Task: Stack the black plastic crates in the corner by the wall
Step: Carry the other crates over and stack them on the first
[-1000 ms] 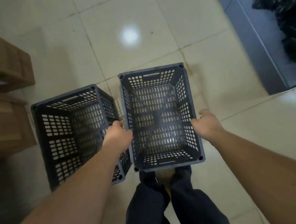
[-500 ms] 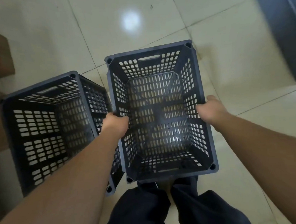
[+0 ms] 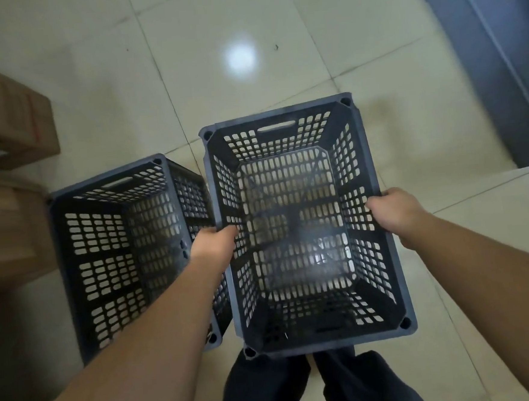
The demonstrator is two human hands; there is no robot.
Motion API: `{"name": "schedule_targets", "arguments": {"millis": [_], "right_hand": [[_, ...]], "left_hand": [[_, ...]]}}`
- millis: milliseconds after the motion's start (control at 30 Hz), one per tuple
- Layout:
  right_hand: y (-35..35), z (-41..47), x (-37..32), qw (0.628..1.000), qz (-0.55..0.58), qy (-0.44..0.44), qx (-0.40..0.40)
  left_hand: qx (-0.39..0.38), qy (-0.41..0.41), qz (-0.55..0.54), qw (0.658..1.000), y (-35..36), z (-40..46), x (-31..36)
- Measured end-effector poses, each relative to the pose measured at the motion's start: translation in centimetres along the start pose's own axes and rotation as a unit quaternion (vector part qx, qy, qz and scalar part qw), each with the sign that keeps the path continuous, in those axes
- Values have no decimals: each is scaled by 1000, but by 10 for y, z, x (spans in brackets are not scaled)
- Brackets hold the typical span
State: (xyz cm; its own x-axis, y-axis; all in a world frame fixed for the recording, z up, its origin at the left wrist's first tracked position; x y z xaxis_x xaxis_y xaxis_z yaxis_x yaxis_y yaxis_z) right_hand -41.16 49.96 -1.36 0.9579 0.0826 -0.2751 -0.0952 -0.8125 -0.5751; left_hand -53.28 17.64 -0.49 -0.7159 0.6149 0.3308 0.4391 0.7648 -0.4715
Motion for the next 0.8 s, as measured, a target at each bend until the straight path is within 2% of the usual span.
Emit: {"name": "schedule_targets", "arguments": {"millis": [233, 500, 800], "right_hand": [[-78, -93, -44, 1000, -17, -5, 10], [-163, -203, -115, 997, -26, -16, 72], [-205, -304, -206, 991, -48, -105, 67]], "left_hand": [[-4, -1, -21, 1000, -61, -98, 46], [-22, 43, -81, 996, -149, -196, 116], [52, 88, -138, 985, -256, -296, 145]]}}
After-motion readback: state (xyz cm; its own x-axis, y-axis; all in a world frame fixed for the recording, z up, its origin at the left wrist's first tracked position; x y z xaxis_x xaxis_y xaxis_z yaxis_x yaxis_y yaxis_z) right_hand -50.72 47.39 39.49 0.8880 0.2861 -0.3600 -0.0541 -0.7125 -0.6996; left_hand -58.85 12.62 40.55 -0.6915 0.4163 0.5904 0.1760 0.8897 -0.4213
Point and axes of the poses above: each hand's wrist, its own z-axis towards the middle knuckle, its own y-axis out of the palm, x = y × z, the point moved 5 cm from there along z, towards the middle knuckle, and after that the axes turned 2 degrees about y, right-handed, at the moved point
